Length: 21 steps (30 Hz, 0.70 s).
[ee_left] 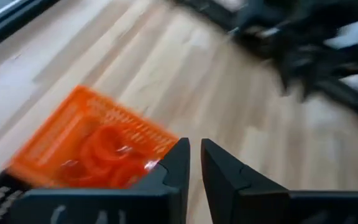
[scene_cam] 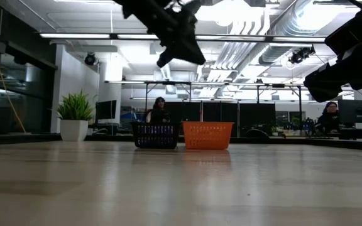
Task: Sort spring keychains into baskets
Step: Return to Home Position
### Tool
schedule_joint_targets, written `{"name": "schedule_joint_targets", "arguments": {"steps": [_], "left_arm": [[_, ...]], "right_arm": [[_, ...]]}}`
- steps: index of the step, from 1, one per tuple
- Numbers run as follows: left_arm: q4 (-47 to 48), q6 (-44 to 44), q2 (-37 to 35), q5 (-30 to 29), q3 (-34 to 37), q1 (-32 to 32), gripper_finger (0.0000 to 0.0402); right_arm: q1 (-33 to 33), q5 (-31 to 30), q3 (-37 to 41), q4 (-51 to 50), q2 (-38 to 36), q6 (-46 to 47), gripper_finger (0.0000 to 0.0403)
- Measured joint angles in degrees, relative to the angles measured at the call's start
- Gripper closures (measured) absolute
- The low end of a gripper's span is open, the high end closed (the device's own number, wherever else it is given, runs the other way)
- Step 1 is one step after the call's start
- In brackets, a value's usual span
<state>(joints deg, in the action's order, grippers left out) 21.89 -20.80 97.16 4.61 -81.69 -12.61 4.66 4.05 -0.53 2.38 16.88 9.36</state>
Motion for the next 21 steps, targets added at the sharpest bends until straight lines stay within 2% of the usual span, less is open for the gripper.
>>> {"name": "schedule_joint_targets", "arguments": {"steps": [4,7,11,16,21], "left_arm": [[-18.6,-2.1,-6.5,6.1,13.8,0.0,0.0378],[-32.7,-6.4,-12.1,7.6,25.8,-0.1,0.0388],[-47.1,-9.8,-21.4,4.1,40.1,-0.1,0.0400],[-55.4,-12.8,-33.4,-2.5,53.7,-0.1,0.0400],[-63.4,-15.1,-45.6,-4.1,65.0,-0.1,0.0400]], "right_arm": [[0.0,0.0,0.0,0.0,0.0,0.0,0.0289],[0.0,0.0,0.0,0.0,0.0,0.0,0.0289],[0.0,0.0,0.0,0.0,0.0,0.0,0.0289],[0.0,0.0,0.0,0.0,0.0,0.0,0.0289],[0.0,0.0,0.0,0.0,0.0,0.0,0.0289]]}}
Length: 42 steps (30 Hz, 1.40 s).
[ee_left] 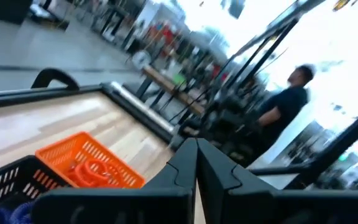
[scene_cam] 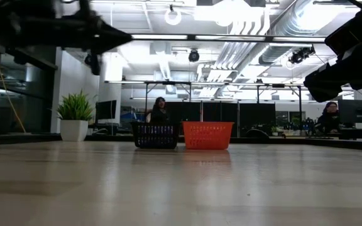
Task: Sort spring keychains into baskets
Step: Return to Home Position
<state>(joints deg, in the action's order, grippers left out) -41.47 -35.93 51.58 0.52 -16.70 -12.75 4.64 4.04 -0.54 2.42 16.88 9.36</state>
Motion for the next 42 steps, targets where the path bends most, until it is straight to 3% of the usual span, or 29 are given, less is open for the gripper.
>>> {"name": "schedule_joint_targets", "arguments": {"steps": [5,11,17,24,33,42], "left_arm": [[-4.7,-2.7,-12.0,0.3,9.2,0.1,0.0400],[-1.1,-1.8,-24.8,1.1,14.8,2.5,0.0400],[18.1,0.3,-37.8,6.3,15.3,6.5,0.0400],[40.0,6.7,-51.6,5.7,15.4,10.0,0.0400],[42.1,23.8,-50.7,0.4,14.9,10.6,0.0401],[42.7,23.7,-50.7,-0.9,14.8,10.5,0.0401]], "right_arm": [[0.0,0.0,0.0,0.0,0.0,0.0,0.0289],[0.0,0.0,0.0,0.0,0.0,0.0,0.0289],[0.0,0.0,0.0,0.0,0.0,0.0,0.0289],[0.0,0.0,0.0,0.0,0.0,0.0,0.0289],[0.0,-0.2,0.0,0.0,0.0,0.0,0.0289],[0.0,-0.2,0.0,0.0,0.0,0.0,0.0289]]}}
